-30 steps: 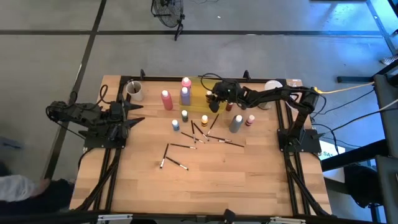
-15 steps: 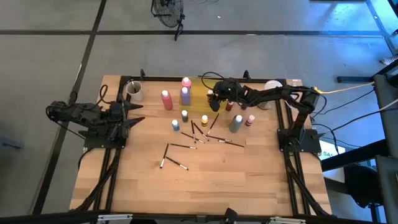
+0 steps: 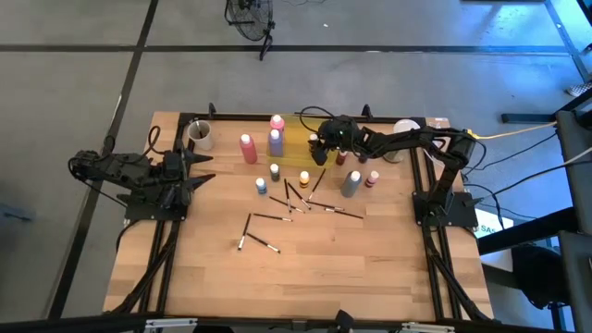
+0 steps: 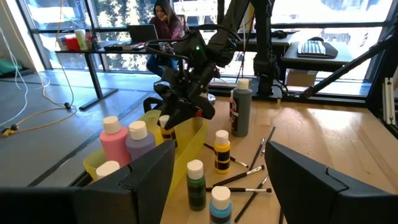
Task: Pick & Place Paint Supplies
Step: Put the small dark yellow paint bottle into the yellow bin, then put the large blue paint bottle into the yellow bin
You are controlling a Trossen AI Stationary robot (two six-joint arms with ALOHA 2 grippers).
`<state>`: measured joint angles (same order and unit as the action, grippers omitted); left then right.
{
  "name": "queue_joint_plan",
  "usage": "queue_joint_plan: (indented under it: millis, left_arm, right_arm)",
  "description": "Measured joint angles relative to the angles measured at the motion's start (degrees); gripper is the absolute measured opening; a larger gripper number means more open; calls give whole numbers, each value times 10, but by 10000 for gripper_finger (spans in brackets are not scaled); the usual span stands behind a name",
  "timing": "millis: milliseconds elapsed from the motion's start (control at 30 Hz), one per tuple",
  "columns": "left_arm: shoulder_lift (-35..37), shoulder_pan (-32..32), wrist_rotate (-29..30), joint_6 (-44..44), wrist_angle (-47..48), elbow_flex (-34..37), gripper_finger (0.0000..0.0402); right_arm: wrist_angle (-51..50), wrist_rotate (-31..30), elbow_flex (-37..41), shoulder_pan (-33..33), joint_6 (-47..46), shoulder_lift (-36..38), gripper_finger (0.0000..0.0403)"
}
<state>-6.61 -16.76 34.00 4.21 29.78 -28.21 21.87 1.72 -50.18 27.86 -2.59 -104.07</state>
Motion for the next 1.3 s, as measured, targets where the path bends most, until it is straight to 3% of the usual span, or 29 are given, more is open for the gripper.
queue_joint_plan:
  millis: [367,833,1300]
  left_arm:
    - [0,0,0,0,0,0,246]
    - [0,0,-5,0,0,0,246]
    - [0,0,-6,0,0,0,246]
  right_arm:
    - [-5,18,0,0,-10,0,150]
    - [-18,0,2,-10,-14,-1,231]
    - [-81,-41,1,-17,-8,93,244]
